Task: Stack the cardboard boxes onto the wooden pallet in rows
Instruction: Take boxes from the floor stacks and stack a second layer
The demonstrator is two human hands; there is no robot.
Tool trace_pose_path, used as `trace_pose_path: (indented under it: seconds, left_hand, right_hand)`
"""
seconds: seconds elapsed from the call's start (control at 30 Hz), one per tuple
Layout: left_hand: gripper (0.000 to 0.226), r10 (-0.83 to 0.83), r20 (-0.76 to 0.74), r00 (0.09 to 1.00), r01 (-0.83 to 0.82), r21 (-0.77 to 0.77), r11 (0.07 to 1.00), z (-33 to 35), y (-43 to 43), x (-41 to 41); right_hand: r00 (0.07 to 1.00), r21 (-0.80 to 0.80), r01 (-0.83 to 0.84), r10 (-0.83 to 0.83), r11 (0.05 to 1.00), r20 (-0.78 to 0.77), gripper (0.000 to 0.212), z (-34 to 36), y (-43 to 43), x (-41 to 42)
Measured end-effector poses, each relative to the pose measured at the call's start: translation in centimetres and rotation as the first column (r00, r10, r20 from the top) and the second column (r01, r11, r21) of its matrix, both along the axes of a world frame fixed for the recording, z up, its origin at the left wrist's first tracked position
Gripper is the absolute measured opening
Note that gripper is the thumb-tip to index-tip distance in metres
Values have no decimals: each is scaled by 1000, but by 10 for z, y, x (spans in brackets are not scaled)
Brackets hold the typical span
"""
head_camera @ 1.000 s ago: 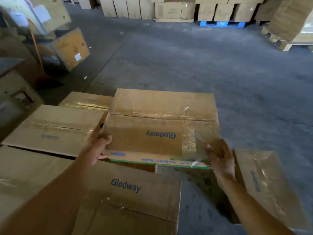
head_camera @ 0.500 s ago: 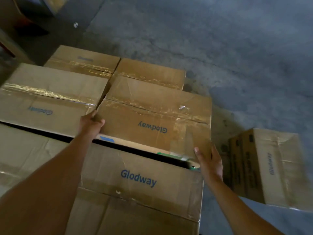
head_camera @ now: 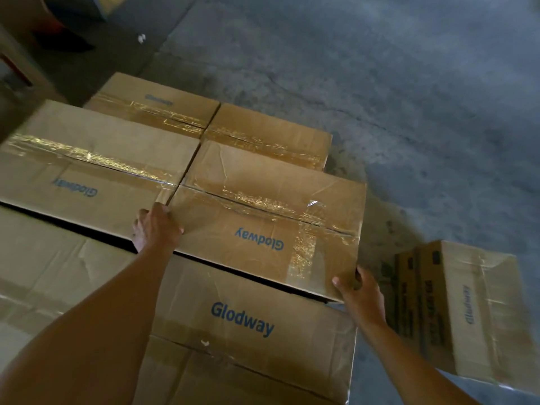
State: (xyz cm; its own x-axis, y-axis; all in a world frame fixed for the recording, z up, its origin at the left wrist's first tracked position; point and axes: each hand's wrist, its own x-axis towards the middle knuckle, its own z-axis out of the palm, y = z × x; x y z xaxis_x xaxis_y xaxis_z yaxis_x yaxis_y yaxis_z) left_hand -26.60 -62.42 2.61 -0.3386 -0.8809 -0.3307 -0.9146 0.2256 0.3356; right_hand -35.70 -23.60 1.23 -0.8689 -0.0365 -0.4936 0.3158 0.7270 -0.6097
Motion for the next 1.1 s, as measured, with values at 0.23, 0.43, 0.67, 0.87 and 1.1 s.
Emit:
trace_pose_path:
  seconds: [0.23,0.43,0.67,0.87,1.1]
  left_hand:
    - [48,-53,62,997,57,-55,997,5,25,-1]
    - [52,-238,-176,955,218,-123,968,40,83,3]
    - [53,-472,-337,815,438,-176,882,112,151,-4]
    - [52,-603,-429,673,557,-242,794,156,239,27]
    - [51,-780,-396,484,728,-313,610,188,339,79]
  right_hand:
    - [996,0,-64,64,998,59,70,2,6,-11]
    - [988,15,-147,148,989,-52,68,27,8,-26]
    - [943,36,-111,116,993,-311,48,89,43,-31]
    - [892,35,17,1,999,-452,58,138,131,36]
    - [891,41,198,-162,979,-423,56,166,255,122]
